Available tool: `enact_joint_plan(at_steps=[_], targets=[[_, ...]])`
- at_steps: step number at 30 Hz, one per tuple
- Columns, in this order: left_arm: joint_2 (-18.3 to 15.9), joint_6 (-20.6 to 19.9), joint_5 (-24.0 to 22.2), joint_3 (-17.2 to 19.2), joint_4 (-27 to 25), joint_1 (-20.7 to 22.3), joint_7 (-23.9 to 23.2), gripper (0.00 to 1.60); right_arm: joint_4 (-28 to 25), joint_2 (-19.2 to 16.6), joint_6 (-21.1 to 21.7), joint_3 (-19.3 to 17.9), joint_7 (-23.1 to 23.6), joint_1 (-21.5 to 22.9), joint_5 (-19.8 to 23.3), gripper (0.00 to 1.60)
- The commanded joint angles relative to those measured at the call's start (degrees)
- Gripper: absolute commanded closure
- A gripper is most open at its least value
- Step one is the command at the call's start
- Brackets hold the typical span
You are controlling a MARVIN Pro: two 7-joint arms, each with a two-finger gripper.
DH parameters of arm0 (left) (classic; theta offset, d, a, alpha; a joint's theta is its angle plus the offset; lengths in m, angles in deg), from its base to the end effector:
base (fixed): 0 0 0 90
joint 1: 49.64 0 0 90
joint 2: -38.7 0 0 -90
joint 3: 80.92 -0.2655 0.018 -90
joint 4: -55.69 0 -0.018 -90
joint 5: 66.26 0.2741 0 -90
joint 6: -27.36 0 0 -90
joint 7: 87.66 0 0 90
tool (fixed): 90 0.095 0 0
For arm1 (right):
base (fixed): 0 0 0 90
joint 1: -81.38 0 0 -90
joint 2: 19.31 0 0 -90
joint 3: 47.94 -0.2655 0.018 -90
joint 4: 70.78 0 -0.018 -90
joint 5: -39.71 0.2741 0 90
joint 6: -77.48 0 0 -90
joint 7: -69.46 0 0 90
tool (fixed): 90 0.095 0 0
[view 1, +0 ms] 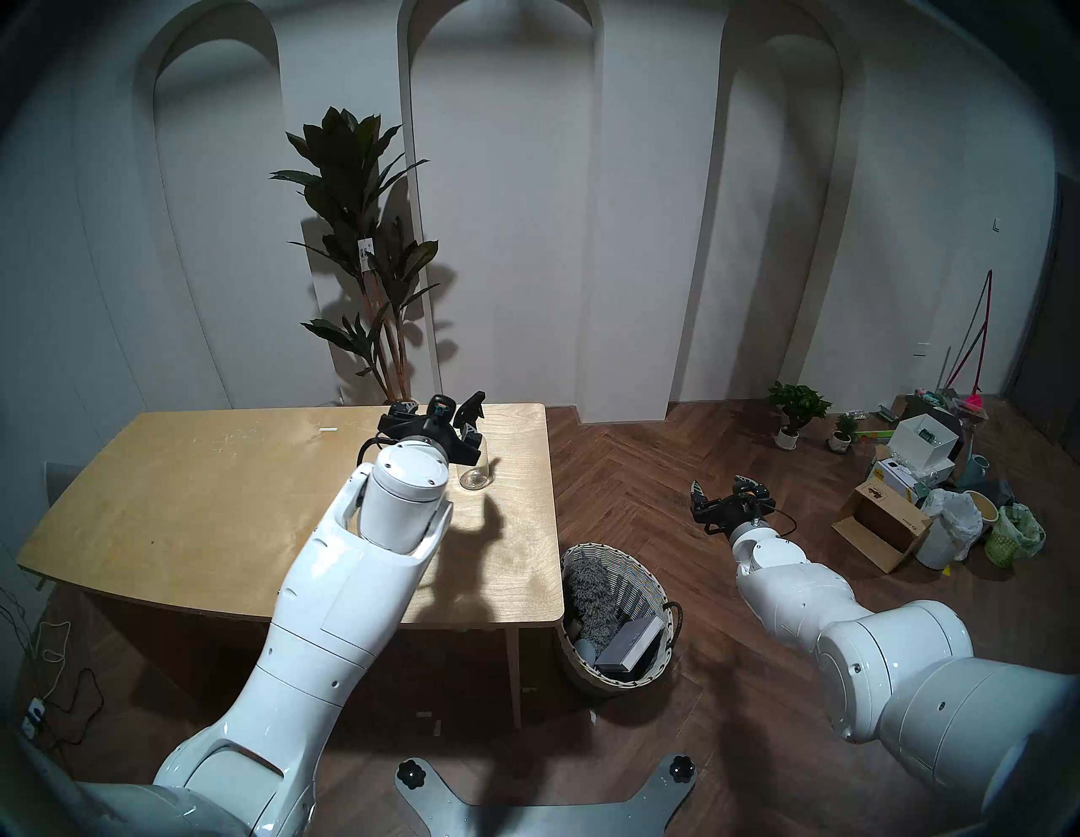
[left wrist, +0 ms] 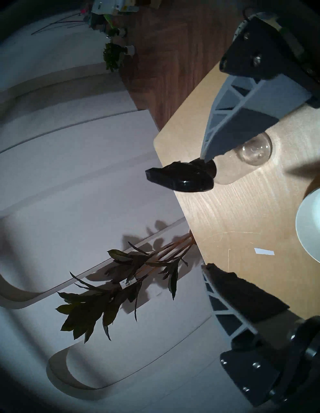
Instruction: Load the items into the basket from the rear
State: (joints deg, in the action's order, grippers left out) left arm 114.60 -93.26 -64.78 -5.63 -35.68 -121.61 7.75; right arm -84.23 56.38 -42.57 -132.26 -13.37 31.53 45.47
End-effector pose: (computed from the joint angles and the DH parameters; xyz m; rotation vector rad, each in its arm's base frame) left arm 0.4507 -0.0041 -0.2045 -2.2381 0.4046 -1.8166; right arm 0.4792 -0.1301 -0.3684 2.2509 0.1366 1.9919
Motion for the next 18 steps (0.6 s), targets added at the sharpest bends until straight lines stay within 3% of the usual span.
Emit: enact_joint_plan(at_steps=[1,2,9,10,12,18], targets=[[0.74,7.58,-7.74,5.23,0.25,2.48,-6.05,0.0,0.04,-1.12,-1.13,-0.72,-0.49,1.25,0.51,0.0],[0.96,6.89,-9.13,5.65,0.18,2.52,-6.83,0.0,0.2,-1.13,-1.15,-0.87,-0.59,1.29,0.61,0.0],[2.09,14.73,-16.27,7.98,4.35,1.72,-14.57,0.0,0.89,-1.43,-2.13,-0.95,-1.28,1.36,0.41,0.0],[2.13,12.88,-17.13,7.72,4.53,2.09,-13.79,0.0,0.99,-1.42,-2.24,-0.94,-1.39,1.38,0.39,0.0],[2.12,16.51,-17.89,8.26,7.08,2.38,-17.21,0.0,1.21,-1.41,-2.49,-0.89,-1.68,1.44,0.32,0.0],[3.05,21.46,-17.96,8.5,15.32,5.62,-18.64,0.0,1.25,-1.63,-4.2,-1.66,-0.65,1.48,1.24,0.0]])
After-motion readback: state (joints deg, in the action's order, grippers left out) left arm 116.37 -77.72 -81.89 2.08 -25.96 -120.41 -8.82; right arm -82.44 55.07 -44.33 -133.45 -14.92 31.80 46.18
